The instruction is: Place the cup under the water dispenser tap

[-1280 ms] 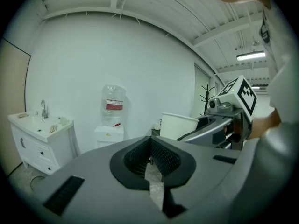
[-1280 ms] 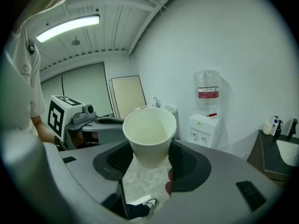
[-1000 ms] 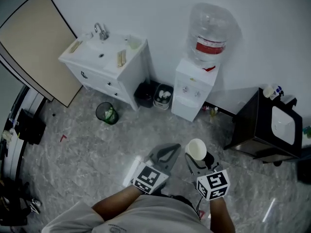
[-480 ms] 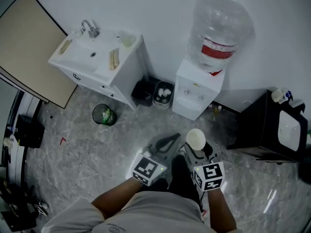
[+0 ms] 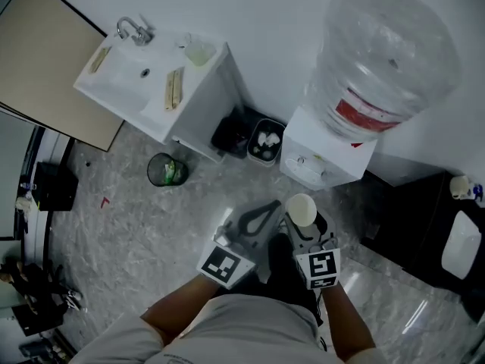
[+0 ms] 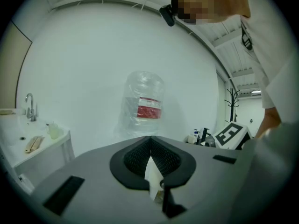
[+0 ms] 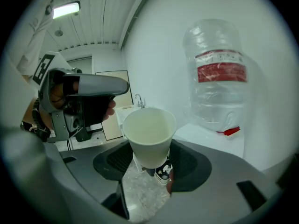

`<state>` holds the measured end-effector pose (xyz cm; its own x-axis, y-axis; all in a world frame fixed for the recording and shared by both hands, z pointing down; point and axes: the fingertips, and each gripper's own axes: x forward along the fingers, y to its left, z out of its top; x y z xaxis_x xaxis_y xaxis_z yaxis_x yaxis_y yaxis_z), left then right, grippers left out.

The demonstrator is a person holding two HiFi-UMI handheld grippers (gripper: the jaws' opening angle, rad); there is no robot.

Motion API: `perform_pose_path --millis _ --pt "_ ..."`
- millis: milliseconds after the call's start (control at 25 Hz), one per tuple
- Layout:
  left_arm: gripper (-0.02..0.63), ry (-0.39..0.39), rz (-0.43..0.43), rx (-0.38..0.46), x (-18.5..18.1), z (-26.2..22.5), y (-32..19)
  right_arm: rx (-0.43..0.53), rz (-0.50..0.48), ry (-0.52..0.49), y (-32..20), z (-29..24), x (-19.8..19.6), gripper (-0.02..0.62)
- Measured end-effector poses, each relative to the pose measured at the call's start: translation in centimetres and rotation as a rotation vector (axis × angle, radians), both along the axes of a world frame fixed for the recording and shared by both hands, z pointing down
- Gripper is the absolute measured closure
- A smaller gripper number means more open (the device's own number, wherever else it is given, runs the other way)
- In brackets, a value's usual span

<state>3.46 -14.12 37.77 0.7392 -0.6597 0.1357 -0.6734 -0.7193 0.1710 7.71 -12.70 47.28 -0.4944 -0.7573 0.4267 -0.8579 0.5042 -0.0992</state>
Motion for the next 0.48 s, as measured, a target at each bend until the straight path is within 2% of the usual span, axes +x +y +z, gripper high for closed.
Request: perform_pose_path --millis 200,360,480 --pt "0.601 0.003 -0.023 -0.02 0.4 2.7 -4.5 -0.033 -0.035 0.025 -4.2 5.5 -0.4 0.348" --pt "0.601 0.005 -0.008 -0.065 0.2 7.0 -6.7 -0.061 -0.002 0.04 -6.5 11.9 -0.6 0.348" --pt "0.601 -0.023 0.027 -0.07 0.2 11.1 -8.1 -0.083 0.029 0.054 -7.8 17.4 -0.8 0.348"
